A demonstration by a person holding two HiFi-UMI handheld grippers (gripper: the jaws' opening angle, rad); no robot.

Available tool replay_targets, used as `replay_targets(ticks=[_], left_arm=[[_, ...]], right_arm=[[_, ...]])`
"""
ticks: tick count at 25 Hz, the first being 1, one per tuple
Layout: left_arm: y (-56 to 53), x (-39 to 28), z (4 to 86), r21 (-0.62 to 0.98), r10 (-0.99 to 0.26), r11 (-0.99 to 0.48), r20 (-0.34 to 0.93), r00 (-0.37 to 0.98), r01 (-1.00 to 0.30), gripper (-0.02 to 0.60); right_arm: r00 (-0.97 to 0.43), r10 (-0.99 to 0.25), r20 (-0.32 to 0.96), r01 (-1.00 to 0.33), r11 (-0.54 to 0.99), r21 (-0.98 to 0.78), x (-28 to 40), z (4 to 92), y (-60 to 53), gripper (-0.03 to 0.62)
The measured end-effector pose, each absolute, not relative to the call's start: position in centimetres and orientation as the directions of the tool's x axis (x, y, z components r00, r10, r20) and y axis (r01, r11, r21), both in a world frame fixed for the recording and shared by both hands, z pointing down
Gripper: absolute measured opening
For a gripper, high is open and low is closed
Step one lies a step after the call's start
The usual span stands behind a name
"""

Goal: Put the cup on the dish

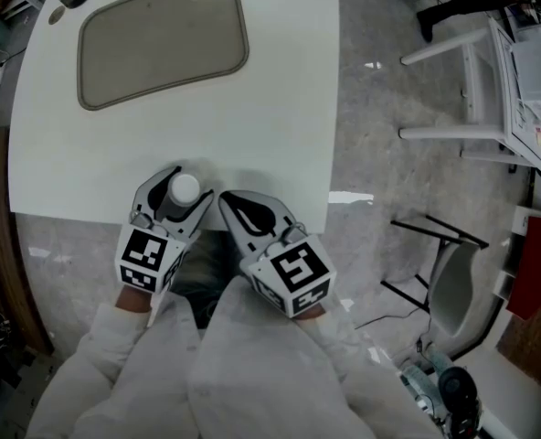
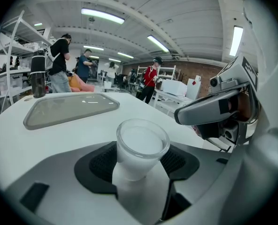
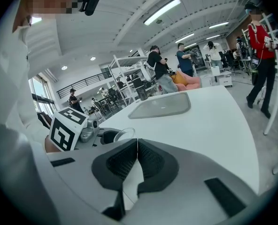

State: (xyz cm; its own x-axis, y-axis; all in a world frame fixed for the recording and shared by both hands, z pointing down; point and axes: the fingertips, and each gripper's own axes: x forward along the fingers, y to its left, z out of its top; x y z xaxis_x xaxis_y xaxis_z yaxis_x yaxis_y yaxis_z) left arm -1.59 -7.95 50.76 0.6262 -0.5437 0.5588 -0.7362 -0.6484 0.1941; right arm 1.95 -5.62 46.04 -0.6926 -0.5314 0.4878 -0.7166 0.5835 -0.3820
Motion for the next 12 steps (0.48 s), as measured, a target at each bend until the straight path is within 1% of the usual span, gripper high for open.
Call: replay_targets(ticks=[12], left_arm=[[-7.90,-1.53,50.62,0.144,-0.555,-0.669,0.556,0.619,-0.729,0.273]], right_arm=[[-0.690,-0.535,0.489,-0.719,0.586,-0.373,2.43,46.11,-5.61,0.014]])
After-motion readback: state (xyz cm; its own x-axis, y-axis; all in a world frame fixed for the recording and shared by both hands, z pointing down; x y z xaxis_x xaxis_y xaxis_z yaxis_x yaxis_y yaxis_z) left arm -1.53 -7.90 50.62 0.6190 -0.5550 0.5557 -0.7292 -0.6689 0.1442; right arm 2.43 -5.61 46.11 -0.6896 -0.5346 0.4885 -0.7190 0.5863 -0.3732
